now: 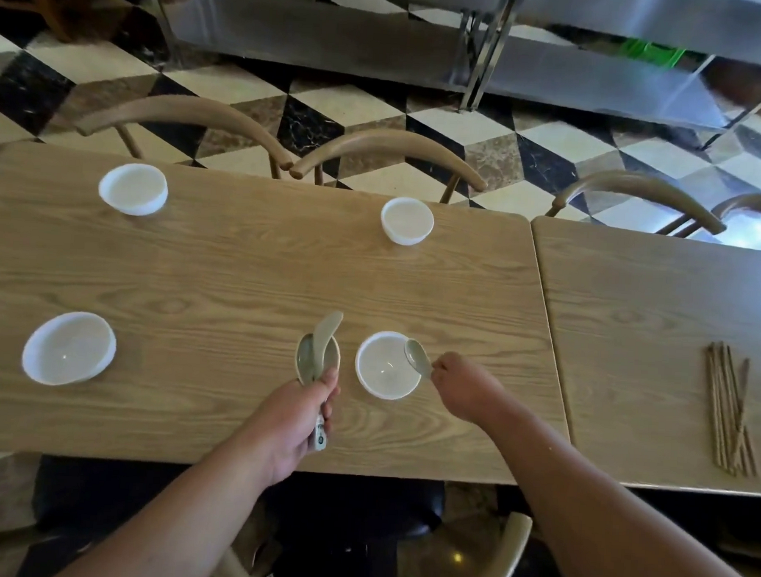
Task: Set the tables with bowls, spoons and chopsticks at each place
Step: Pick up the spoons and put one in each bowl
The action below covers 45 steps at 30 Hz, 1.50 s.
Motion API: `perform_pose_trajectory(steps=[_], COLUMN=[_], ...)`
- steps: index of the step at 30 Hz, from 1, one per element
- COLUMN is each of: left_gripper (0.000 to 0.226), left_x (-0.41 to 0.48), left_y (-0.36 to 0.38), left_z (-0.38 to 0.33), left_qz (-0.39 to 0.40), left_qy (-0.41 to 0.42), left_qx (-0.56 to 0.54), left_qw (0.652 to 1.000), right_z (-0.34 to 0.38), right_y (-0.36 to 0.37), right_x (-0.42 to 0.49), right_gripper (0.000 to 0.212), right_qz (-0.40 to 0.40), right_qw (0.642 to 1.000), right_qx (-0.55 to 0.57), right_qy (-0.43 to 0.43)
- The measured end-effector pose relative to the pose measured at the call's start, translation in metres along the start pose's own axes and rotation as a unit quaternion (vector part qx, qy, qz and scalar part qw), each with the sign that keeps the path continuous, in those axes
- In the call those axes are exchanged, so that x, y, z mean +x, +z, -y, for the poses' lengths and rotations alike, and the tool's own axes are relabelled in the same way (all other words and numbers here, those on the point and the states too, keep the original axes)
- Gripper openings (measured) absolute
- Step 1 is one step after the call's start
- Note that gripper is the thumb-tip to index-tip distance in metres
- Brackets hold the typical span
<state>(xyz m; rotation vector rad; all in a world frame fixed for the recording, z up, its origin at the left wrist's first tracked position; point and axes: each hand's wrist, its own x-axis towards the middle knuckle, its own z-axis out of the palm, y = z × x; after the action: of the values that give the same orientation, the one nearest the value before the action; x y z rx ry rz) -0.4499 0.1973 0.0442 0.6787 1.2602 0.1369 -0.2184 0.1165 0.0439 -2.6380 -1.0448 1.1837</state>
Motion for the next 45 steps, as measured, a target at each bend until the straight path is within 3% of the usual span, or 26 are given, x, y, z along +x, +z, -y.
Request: perform_pose_trajectory(steps=[3,22,26,29,30,32,34,36,41,45], left_gripper=[0.031,0.03,0.03,0.031,0.032,0.033,0.037,0.039,0.042,0.048], left_x=[0.005,0.021,0.017,0.015,0.015,0.014,0.012,0.009,-0.01,-0.041], left_y=[-0.001,0.016,0.0,-0.02,-0.028,-0.05,-0.08,-0.12,-0.237,-0.335], left_z=[0.002,-0.01,-0.018,-0.024,-0.026,-0.027,-0.03,-0.032,-0.041,-0.057], left_qz=[-0.037,-0.052,-0.031,-0.025,-0.029,-0.051,-0.078,-0.097,-0.099,-0.08], left_qy=[0.004,-0.008,-0.009,-0.003,0.006,0.033,0.055,0.069,0.095,0.094], left_qx=[0.011,0.006,-0.024,-0.033,-0.032,-0.013,0.019,0.031,0.021,0.044], left_qw=[0.999,0.999,0.999,0.999,0.999,0.998,0.995,0.992,0.99,0.991], right_z=[-0.004,0.003,0.008,0.042,0.06,0.103,0.149,0.193,0.306,0.389], right_y=[0.004,0.027,0.032,0.041,0.046,0.063,0.089,0.118,0.186,0.232], right_x=[0.022,0.065,0.056,0.037,0.028,0.01,-0.012,-0.033,-0.079,-0.114], right_gripper=[0.012,0.023,0.031,0.018,0.014,0.012,0.018,0.023,0.022,0.026], right_qz=[-0.024,-0.052,-0.148,-0.195,-0.166,-0.032,0.115,0.189,0.186,0.152], right_qw=[1.0,0.986,0.969,0.967,0.975,0.985,0.965,0.936,0.885,0.898], right_qx=[-0.002,-0.1,-0.146,-0.061,-0.008,0.103,0.204,0.277,0.422,0.406], right_qy=[-0.015,-0.124,-0.131,-0.149,-0.15,-0.135,-0.118,-0.101,-0.06,-0.076])
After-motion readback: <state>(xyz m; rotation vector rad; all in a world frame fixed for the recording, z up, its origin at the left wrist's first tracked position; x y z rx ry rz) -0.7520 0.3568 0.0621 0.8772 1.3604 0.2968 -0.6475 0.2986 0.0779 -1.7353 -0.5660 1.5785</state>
